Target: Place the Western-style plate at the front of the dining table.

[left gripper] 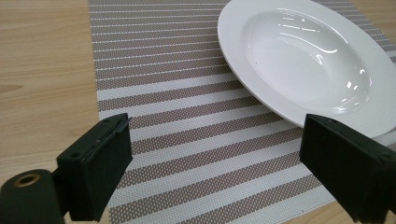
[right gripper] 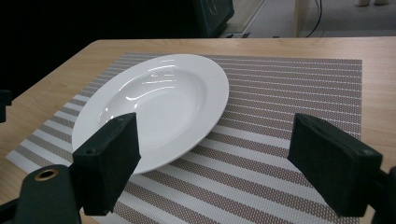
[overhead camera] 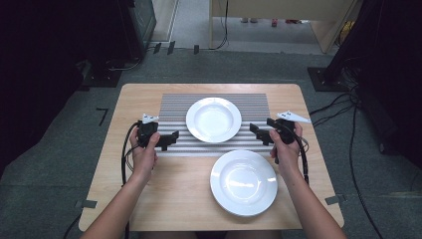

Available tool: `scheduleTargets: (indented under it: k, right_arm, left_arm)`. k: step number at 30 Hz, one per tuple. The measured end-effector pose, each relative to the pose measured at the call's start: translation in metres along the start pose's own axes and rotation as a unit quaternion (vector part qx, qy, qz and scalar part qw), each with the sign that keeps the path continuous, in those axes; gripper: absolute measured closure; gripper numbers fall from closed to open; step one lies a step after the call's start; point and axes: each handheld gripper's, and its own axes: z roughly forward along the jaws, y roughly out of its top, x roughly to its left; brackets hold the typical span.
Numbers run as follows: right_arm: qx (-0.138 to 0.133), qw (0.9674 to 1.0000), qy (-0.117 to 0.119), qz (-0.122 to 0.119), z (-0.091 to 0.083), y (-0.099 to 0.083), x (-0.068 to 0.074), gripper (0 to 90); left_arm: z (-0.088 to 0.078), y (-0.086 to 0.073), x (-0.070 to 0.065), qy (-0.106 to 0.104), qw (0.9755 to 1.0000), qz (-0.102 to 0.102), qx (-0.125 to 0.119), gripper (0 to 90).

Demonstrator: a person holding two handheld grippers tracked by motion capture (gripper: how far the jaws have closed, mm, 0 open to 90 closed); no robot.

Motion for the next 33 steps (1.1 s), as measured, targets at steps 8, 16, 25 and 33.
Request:
scheduleTargets:
  k: [8, 16, 25, 33]
  right_arm:
    - [-0.008, 1.0, -0.003, 0.004, -0.02, -0.008, -0.003, 15.4]
    - [-0.016, 0.9998, -0.007, 0.011, -0.042, -0.018, -0.01, 15.3]
    - [-0.025, 0.9994, -0.017, 0.02, -0.067, -0.036, -0.02, 15.4]
    - [-0.022, 0.9989, -0.033, 0.026, -0.087, -0.053, -0.031, 15.5]
  left_arm:
    - [-0.013, -0.012, 0.001, -0.005, 0.9999, 0.008, -0.007, 8.8]
    - [-0.026, -0.023, -0.002, -0.022, 0.9997, 0.003, -0.015, 8.8]
    - [-0.044, -0.038, -0.005, -0.042, 0.9987, 0.004, -0.028, 6.1]
    - [-0.055, -0.053, 0.003, -0.028, 0.9992, -0.001, -0.029, 5.2]
